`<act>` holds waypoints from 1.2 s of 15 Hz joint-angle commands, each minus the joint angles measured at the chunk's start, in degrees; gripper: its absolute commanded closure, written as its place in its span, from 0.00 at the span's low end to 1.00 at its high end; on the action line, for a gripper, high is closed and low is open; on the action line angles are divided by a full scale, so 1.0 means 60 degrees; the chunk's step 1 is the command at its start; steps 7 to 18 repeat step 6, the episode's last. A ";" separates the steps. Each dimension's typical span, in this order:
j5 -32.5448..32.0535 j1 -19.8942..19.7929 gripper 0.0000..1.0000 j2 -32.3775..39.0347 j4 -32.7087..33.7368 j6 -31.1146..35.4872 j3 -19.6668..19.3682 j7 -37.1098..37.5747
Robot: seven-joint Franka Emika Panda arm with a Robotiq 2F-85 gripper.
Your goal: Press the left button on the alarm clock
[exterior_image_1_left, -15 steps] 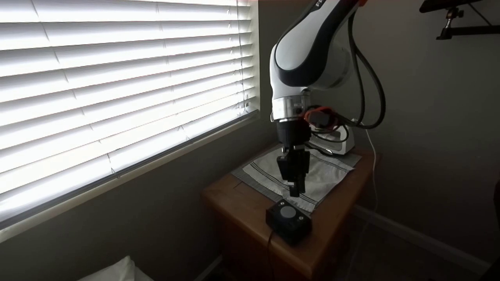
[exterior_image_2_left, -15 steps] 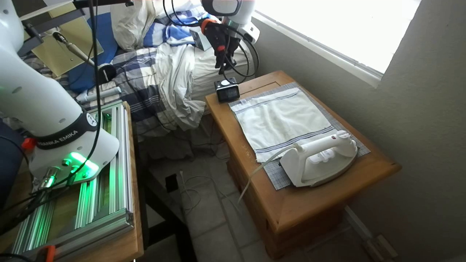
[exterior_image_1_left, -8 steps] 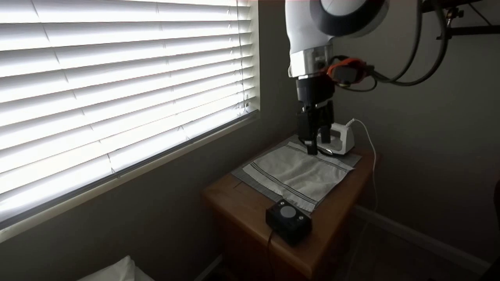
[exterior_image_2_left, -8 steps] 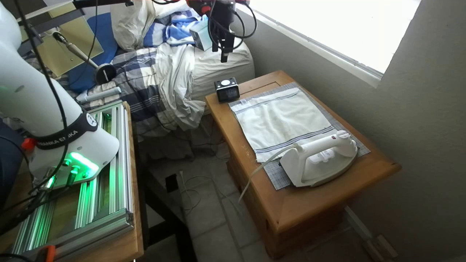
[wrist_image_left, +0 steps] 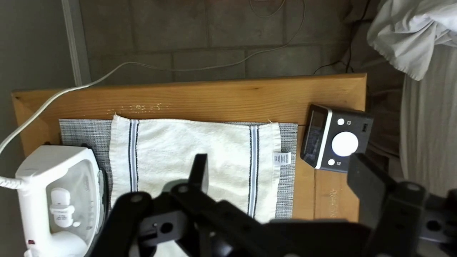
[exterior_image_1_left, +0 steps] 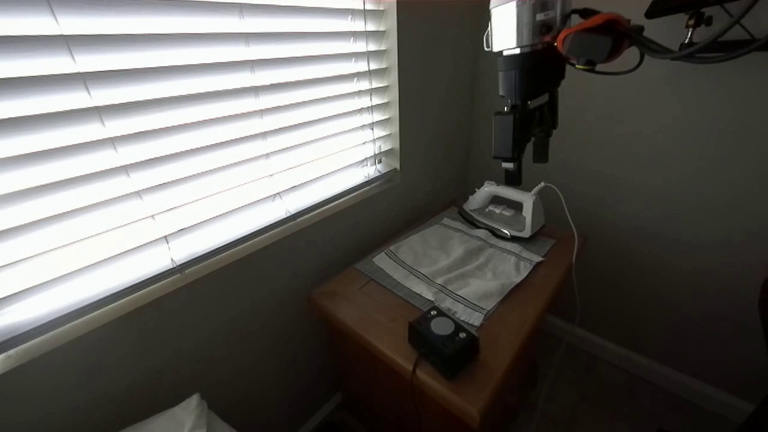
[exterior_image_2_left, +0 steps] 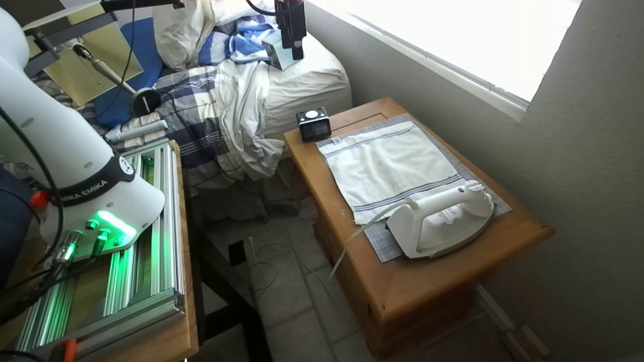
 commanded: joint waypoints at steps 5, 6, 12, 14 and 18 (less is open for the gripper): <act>0.0000 -0.0100 0.00 -0.0055 -0.0101 -0.0017 0.0094 -0.0005; 0.0000 -0.0101 0.00 -0.0055 -0.0101 -0.0017 0.0094 -0.0004; 0.0000 -0.0101 0.00 -0.0055 -0.0101 -0.0017 0.0094 -0.0004; 0.0000 -0.0101 0.00 -0.0055 -0.0101 -0.0017 0.0094 -0.0004; 0.0000 -0.0101 0.00 -0.0055 -0.0101 -0.0017 0.0094 -0.0004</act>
